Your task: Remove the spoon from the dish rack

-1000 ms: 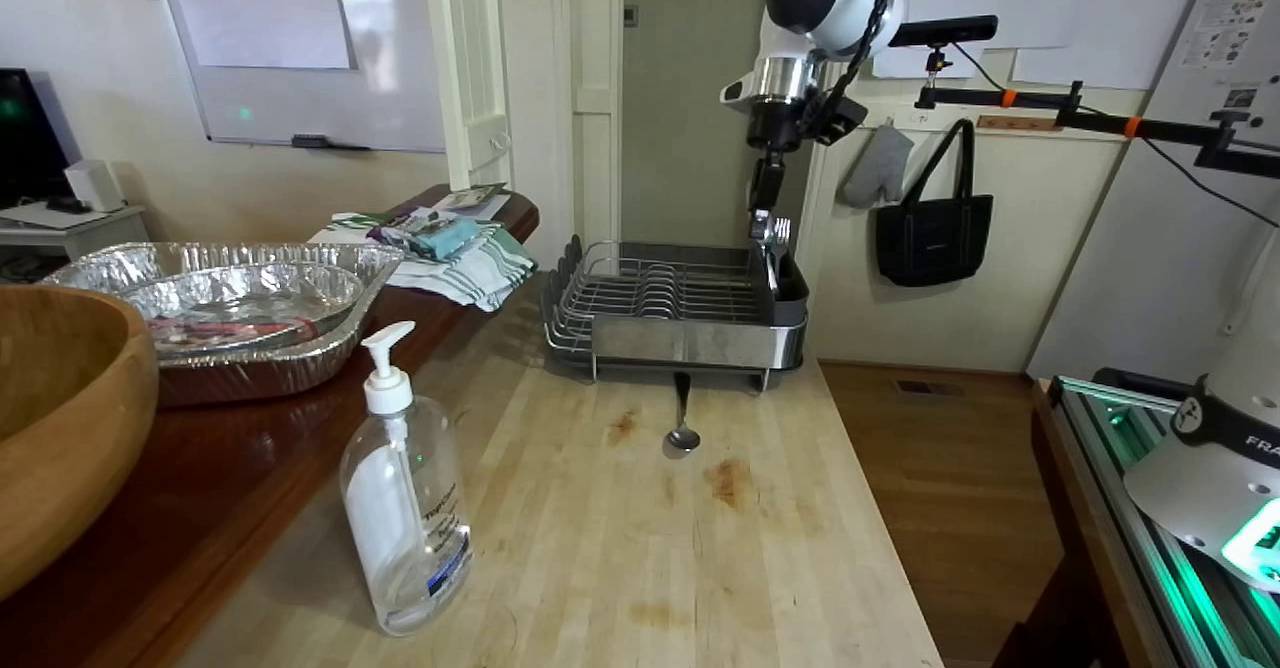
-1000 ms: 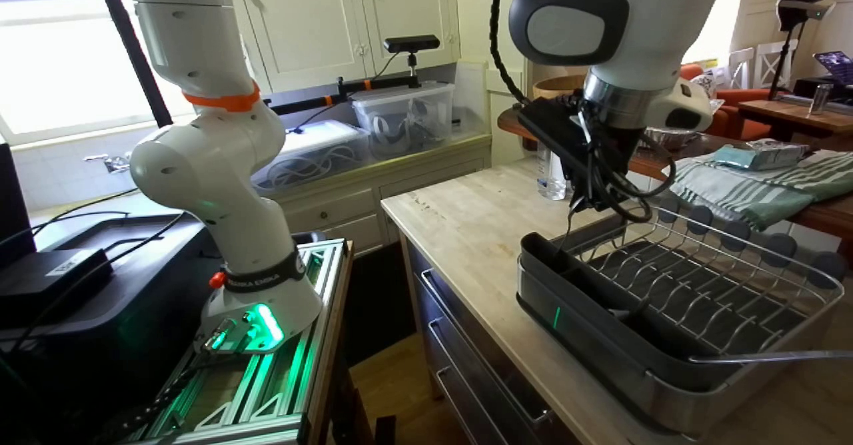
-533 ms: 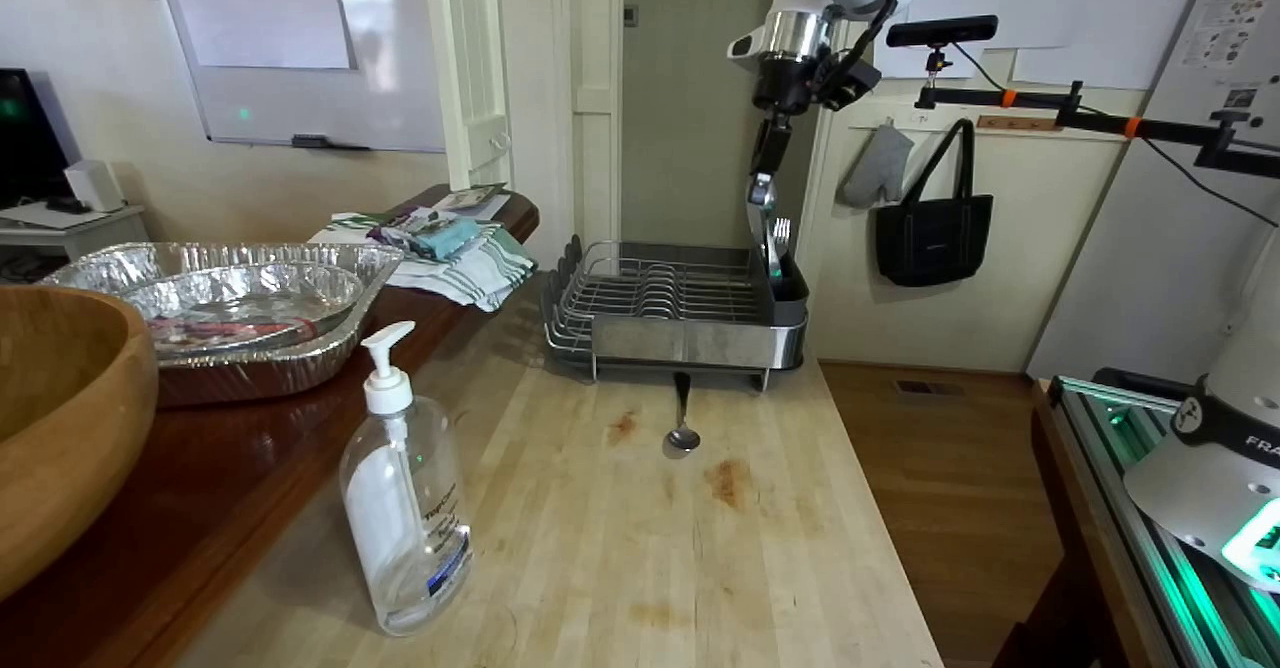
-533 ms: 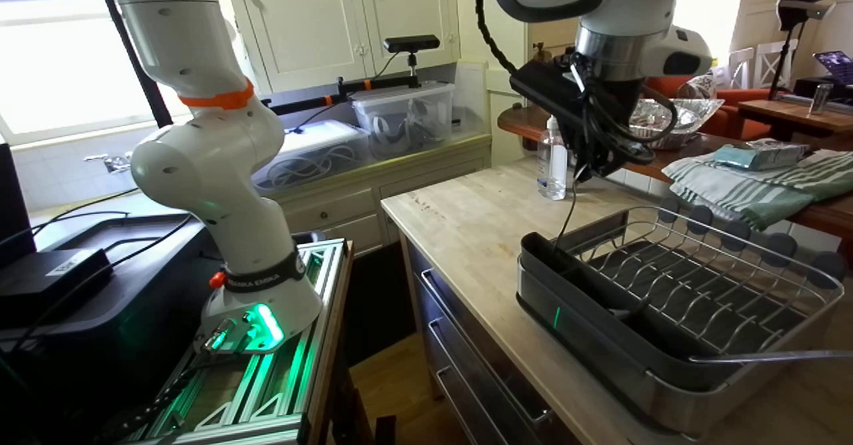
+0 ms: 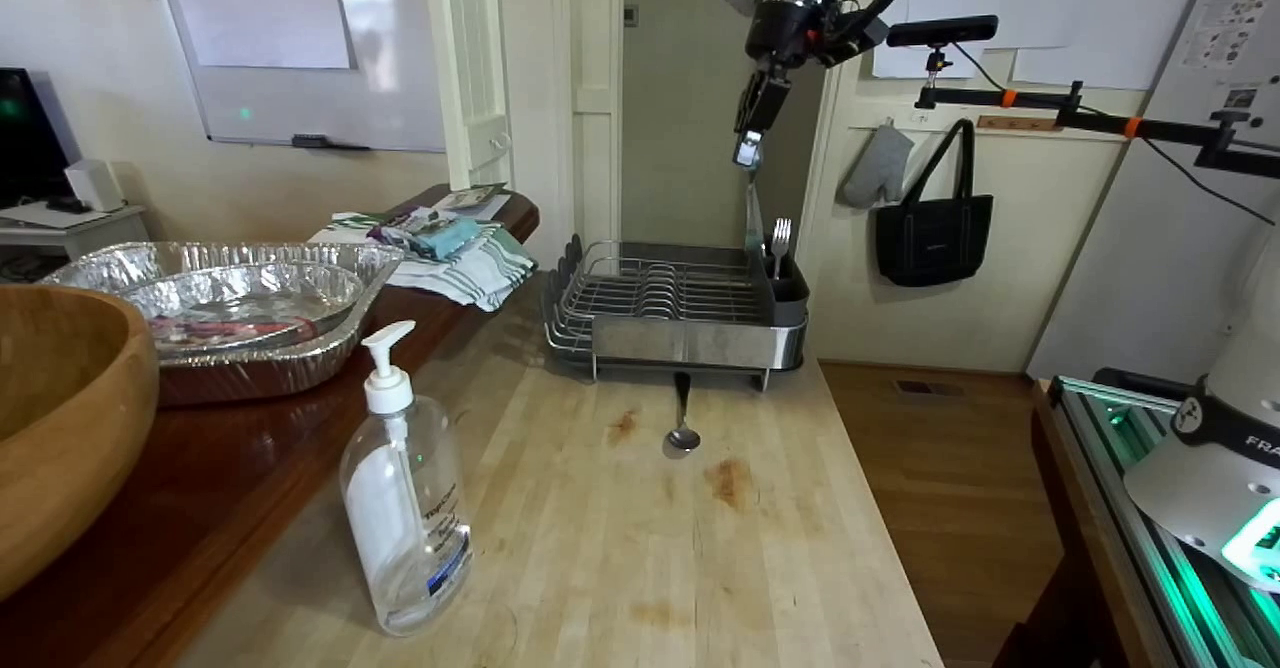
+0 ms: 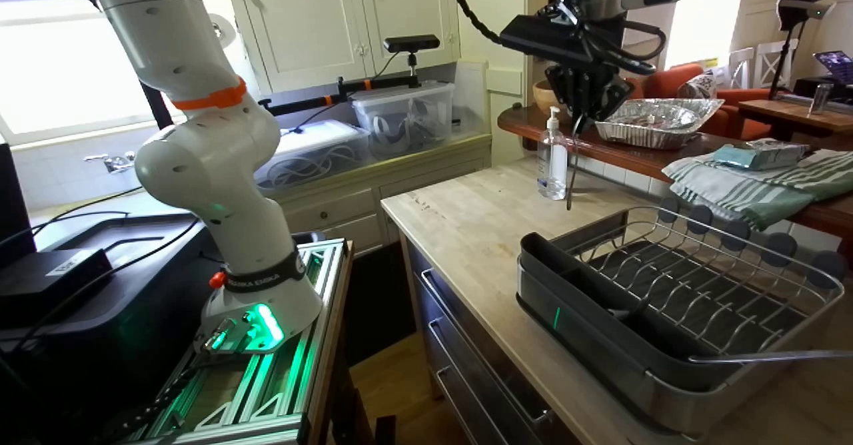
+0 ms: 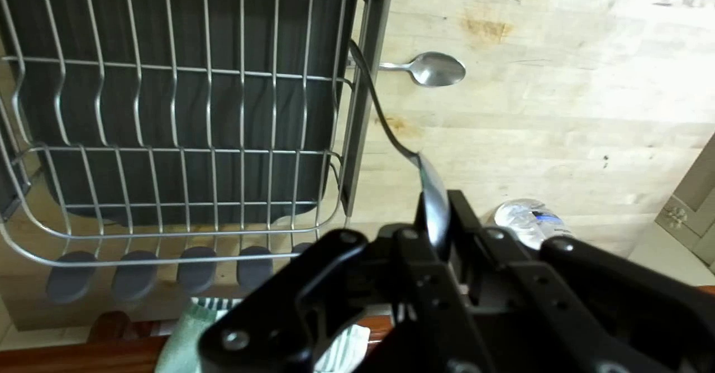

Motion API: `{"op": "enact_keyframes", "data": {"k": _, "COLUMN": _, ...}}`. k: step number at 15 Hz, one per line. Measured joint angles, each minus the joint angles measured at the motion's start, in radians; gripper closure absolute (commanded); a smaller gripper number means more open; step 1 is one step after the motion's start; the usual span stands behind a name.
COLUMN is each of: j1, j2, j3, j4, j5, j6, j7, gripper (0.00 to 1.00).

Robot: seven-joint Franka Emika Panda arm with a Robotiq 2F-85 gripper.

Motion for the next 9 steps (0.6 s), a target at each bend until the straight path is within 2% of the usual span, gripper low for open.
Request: {"op": "enact_keyframes", "data": {"k": 9, "j1": 0.117, "j2": -0.005, "j3": 0.066, "j4": -0.004, "j5": -0.083, "j6": 0.022, "j7": 0.034, "gripper": 0.98}}
